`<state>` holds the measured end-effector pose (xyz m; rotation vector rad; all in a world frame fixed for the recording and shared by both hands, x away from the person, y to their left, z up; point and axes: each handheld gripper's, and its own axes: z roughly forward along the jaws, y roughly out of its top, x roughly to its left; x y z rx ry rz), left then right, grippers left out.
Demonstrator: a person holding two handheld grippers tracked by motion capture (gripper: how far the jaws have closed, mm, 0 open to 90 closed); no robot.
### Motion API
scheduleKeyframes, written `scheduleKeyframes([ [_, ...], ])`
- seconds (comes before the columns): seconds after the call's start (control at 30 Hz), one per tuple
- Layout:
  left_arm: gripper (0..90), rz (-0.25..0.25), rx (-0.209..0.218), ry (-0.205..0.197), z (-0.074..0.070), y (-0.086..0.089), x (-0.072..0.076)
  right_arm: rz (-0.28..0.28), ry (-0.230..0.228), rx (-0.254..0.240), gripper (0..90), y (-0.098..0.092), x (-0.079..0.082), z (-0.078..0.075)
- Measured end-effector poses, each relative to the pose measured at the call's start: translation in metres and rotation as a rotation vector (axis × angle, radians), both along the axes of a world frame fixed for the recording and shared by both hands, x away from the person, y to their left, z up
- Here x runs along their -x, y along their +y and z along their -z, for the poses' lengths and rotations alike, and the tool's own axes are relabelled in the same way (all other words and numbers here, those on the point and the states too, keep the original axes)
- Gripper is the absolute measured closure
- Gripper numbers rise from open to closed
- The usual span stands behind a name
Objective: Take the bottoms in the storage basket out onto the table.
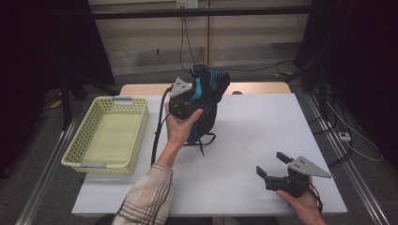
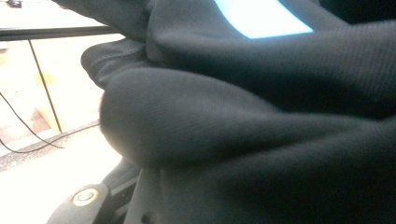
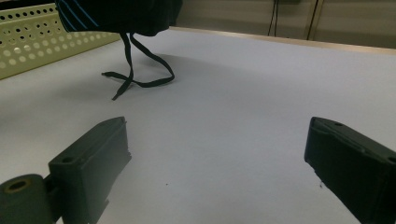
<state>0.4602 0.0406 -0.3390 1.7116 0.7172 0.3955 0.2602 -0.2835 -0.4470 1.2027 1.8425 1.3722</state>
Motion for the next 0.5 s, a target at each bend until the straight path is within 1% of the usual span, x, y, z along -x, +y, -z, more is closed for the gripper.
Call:
scheduleKeyframes([
  [0.1,70.3,0.004,-0.021,0.009,0.004,0.001,0.0,0.001,0.0,-0.002,6.3,0.0,0.0,0.0],
  [0.2,70.2,0.005,-0.021,0.027,0.008,0.005,-0.002,-0.001,-0.002,0.001,6.3,0.0,0.001,0.0],
  [0.27,70.2,-0.004,-0.031,0.033,0.01,0.006,-0.003,0.0,-0.001,0.001,6.3,0.0,0.0,0.0],
  [0.5,70.2,-0.009,-0.062,0.049,0.018,0.007,-0.005,0.001,0.0,0.0,6.3,0.0,0.0,0.0],
])
